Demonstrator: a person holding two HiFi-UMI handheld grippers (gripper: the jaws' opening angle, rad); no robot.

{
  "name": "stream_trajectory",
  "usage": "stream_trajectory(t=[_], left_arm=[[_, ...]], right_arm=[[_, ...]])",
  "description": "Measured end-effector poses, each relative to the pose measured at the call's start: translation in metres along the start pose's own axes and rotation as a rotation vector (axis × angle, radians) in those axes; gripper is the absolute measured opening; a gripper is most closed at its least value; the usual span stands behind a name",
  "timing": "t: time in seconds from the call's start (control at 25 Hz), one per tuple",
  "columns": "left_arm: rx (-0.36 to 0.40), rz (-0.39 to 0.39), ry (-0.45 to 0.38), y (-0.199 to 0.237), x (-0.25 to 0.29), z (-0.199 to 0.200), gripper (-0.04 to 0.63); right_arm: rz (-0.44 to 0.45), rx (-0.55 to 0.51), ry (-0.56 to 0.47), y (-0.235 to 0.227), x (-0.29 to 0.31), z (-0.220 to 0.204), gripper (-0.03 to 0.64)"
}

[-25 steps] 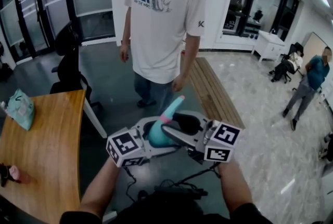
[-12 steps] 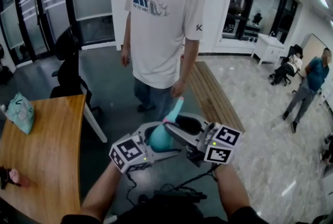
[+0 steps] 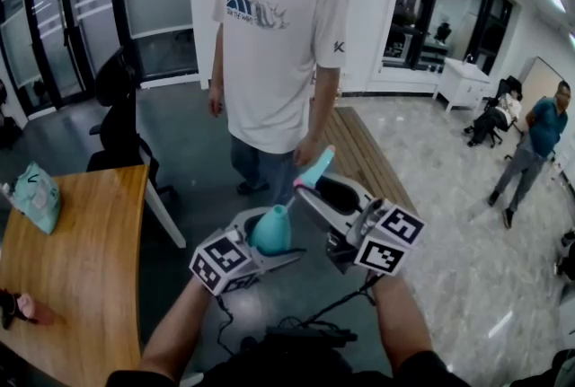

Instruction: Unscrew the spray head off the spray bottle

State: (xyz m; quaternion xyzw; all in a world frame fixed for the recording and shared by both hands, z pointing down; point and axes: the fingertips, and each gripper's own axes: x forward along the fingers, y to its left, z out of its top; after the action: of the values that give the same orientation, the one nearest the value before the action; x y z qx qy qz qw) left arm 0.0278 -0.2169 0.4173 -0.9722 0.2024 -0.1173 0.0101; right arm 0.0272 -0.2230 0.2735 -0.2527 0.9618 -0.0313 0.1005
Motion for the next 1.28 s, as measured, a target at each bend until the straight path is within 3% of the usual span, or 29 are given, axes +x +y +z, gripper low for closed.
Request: stream_trajectory(t=[0.68,1.28], left_arm=[[-0.023,0.161,0.081,0.045,-0.015,-0.03,0.424],[0.002,0.289,-0.087,0.062,-0.041,0.037,0.424]], right_arm=[[-0.151,-0.048,-0.121,-0.038,-0.009,0.04,0.144],[-0.327,-0.116,-0.061,-0.065,-0.026,0.005,0.144]])
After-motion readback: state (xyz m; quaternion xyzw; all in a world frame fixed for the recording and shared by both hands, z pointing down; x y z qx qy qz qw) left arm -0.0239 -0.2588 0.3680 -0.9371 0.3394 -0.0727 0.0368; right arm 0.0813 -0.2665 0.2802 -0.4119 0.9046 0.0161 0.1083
